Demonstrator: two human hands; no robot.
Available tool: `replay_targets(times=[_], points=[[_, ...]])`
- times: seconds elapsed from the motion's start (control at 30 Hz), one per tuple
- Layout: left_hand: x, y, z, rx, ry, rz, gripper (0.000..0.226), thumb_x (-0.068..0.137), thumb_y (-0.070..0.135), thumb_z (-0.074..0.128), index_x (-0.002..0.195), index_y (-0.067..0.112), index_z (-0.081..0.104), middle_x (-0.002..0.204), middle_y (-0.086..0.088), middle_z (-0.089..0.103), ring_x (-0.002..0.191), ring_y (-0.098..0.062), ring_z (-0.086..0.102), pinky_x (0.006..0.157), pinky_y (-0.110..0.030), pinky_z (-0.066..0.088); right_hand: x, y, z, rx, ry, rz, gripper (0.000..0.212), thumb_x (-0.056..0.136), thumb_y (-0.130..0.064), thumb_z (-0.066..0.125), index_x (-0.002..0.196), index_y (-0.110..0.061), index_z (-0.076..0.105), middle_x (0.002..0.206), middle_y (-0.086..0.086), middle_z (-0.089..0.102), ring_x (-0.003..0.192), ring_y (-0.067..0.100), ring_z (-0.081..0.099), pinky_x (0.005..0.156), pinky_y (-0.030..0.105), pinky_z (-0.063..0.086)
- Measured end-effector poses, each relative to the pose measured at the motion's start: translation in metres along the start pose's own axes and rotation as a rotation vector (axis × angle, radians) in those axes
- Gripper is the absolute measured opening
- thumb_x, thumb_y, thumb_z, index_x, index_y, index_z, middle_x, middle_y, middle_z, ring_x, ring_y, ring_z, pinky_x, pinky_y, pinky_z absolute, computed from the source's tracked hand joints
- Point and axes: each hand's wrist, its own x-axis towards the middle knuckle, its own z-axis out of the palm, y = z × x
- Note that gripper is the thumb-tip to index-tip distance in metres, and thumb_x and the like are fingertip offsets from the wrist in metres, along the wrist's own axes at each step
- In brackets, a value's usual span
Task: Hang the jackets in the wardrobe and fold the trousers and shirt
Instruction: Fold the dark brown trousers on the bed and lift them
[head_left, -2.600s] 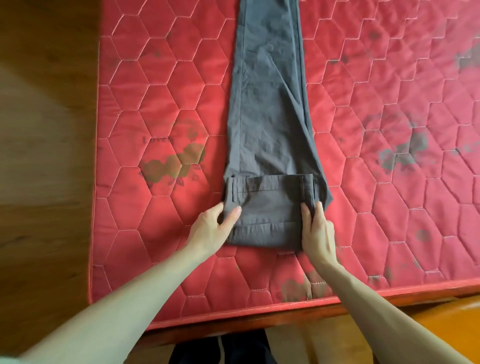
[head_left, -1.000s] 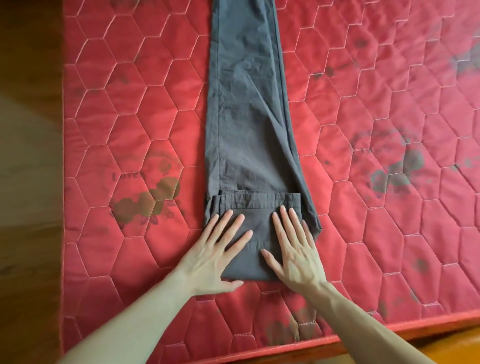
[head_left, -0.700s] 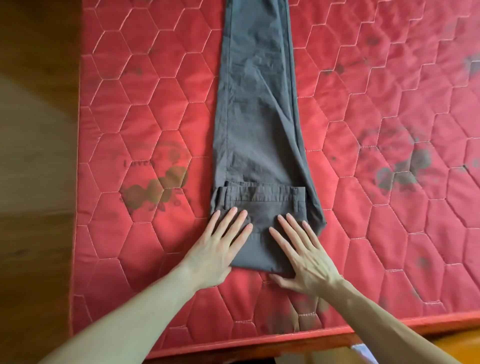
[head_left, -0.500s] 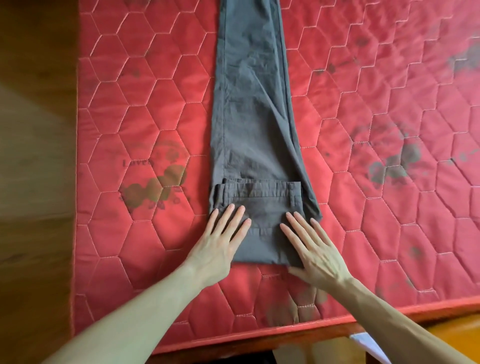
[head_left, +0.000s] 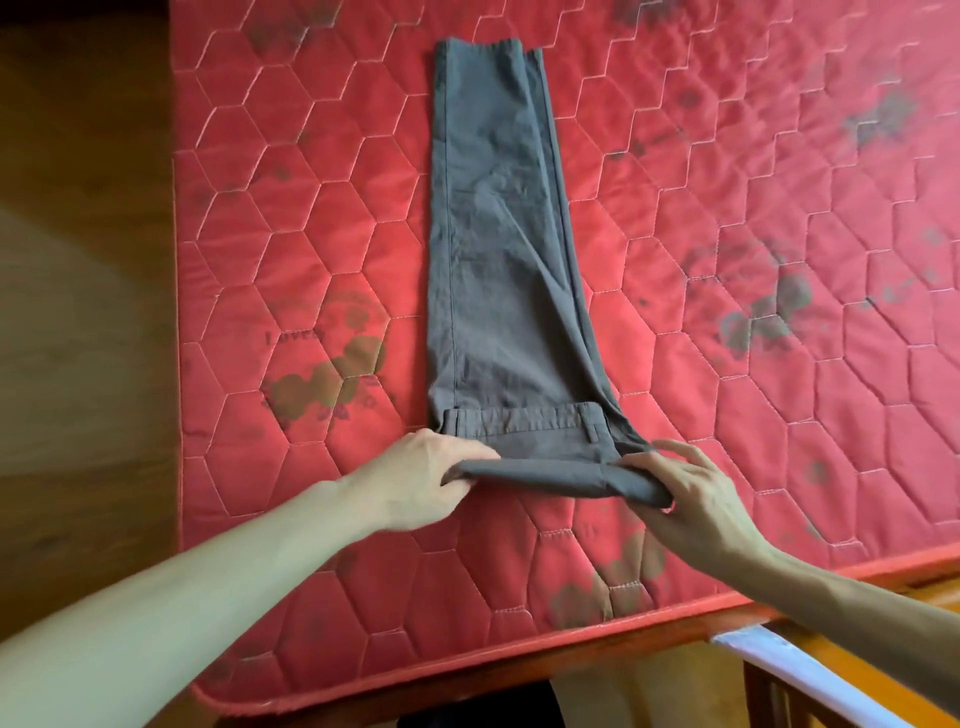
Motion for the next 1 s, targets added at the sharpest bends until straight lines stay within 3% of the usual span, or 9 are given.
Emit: replay_targets(times=[0.1,0.23,0.37,0.47,0.6,0.73,0.77,0.87,1.0], points=[[-0.009,0.0,-0.009,-0.144,0.147,-0.015,0.007,0.094,0.023,0.074,0.091,0.03,0.072,0.071,0.026,0.061,0.065,0.004,0.055,0.066,-0.011,0.039,-0.001,-0.01,-0.017,0.113,-0.037,0.16,0.025,0.086,-0.016,0.083,0.106,-0.024,0.071,0.085,-0.014,0.071,0.081,0.008,0.061,0.072,0.023,0.048],[-0.015,-0.005,-0.011,-0.356,0.218,-0.17,0.027,0.085,0.043,0.083,0.074,0.023,0.068,0.063,0.018,0.055,0.061,0.001,0.047,0.061,-0.023,0.038,0.005,-0.014,-0.03,0.211,-0.067,0.233,0.017,0.089,-0.02,0.081,0.098,-0.029,0.07,0.071,-0.01,0.069,0.062,0.017,0.066,0.061,0.04,0.055],[-0.016,-0.009,-0.012,-0.581,0.307,-0.3,0.03,0.081,0.049,0.086,0.086,0.02,0.078,0.083,0.02,0.069,0.08,0.002,0.061,0.077,-0.018,0.046,0.021,-0.02,-0.027,0.327,-0.061,0.304,0.01,0.097,-0.041,0.062,0.091,-0.045,0.055,0.077,-0.011,0.066,0.064,0.01,0.064,0.059,0.019,0.047],[-0.011,-0.009,-0.013,-0.775,0.402,-0.388,0.013,0.085,0.045,0.083,0.086,0.031,0.082,0.084,0.015,0.078,0.081,0.001,0.072,0.07,-0.01,0.047,0.038,-0.016,-0.012,0.329,-0.041,0.367,0.019,0.1,-0.054,0.049,0.098,-0.035,0.052,0.08,-0.008,0.066,0.07,0.01,0.066,0.063,0.028,0.047],[0.001,-0.013,-0.012,-0.83,0.479,-0.456,0.024,0.091,0.049,0.072,0.106,0.032,0.079,0.105,0.016,0.079,0.102,0.002,0.071,0.09,-0.027,0.05,0.067,-0.005,0.012,0.33,0.049,0.481,0.031,0.099,-0.058,0.043,0.103,-0.03,0.053,0.075,-0.007,0.07,0.073,0.007,0.066,0.061,0.027,0.045],[0.017,-0.017,-0.012,-0.844,0.404,-0.5,0.025,0.083,0.046,0.064,0.107,0.046,0.066,0.107,0.009,0.074,0.107,-0.017,0.066,0.104,-0.05,0.049,0.094,0.017,0.032,0.349,0.093,0.602,0.019,0.104,-0.049,0.051,0.104,-0.031,0.058,0.088,-0.03,0.068,0.08,-0.017,0.061,0.065,0.01,0.042],[0.022,-0.018,-0.011,-0.838,0.373,-0.512,0.031,0.082,0.042,0.064,0.113,0.044,0.062,0.108,0.003,0.073,0.108,-0.022,0.065,0.104,-0.049,0.048,0.099,0.024,0.037,0.351,0.1,0.625,0.018,0.105,-0.046,0.053,0.102,-0.029,0.059,0.085,-0.028,0.068,0.081,-0.016,0.06,0.065,0.014,0.04],[0.038,-0.021,-0.007,-0.784,0.331,-0.507,0.055,0.088,0.018,0.065,0.136,0.039,0.05,0.126,0.011,0.069,0.121,-0.007,0.061,0.109,-0.035,0.044,0.112,0.038,0.048,0.348,0.092,0.652,0.022,0.104,-0.043,0.056,0.095,-0.023,0.057,0.079,-0.012,0.066,0.076,-0.001,0.061,0.069,0.036,0.042],[0.052,-0.03,0.0,-0.698,0.425,-0.547,0.065,0.092,-0.003,0.057,0.147,0.028,0.044,0.131,-0.001,0.064,0.119,-0.024,0.063,0.108,-0.044,0.049,0.124,0.047,0.054,0.304,0.016,0.666,0.022,0.104,-0.045,0.053,0.099,-0.024,0.056,0.085,-0.005,0.067,0.091,0.027,0.065,0.08,0.046,0.051]])
